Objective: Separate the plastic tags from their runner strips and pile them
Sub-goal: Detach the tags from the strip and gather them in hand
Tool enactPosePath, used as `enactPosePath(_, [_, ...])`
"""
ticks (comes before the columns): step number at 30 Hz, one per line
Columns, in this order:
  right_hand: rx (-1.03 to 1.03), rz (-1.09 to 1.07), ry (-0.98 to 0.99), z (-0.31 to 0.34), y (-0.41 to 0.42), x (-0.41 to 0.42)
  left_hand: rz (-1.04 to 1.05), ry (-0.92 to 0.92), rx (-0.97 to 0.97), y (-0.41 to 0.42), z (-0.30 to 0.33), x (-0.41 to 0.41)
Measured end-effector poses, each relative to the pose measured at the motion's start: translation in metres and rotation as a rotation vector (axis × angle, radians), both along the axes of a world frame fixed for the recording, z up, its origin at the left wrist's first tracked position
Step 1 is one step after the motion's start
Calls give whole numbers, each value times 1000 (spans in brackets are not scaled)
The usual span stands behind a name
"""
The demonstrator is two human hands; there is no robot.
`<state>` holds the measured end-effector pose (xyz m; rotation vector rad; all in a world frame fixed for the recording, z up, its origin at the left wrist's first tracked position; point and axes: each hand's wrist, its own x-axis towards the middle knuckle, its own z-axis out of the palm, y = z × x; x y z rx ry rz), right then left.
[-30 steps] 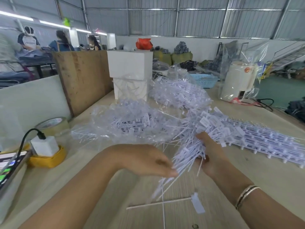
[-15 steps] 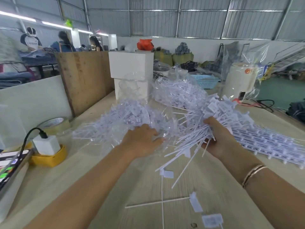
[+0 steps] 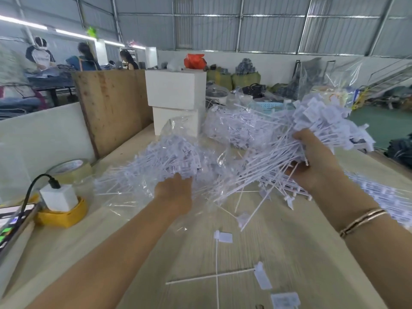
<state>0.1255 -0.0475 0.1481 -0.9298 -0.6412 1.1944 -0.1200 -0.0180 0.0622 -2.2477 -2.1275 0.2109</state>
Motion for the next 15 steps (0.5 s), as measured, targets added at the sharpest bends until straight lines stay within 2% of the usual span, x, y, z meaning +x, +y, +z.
enactPosePath(5, [101,81,-9,29,-15,-8,-2,-16,53,-6,-8,4])
enactPosePath(8, [162,108,-15,44,-26,-20,12,-91,15,-6,2,0])
enactPosePath(10, [187,164,-30,48,-36,-34,30,-211,-13,-3,12,-4])
enactPosePath(12, [170,222,-61,38,-42,-51,107,-543,-16,3,22,-9])
enactPosePath(15, [30,250,-153,-1,-43,-79,294,-1295,-1,11,41,-21])
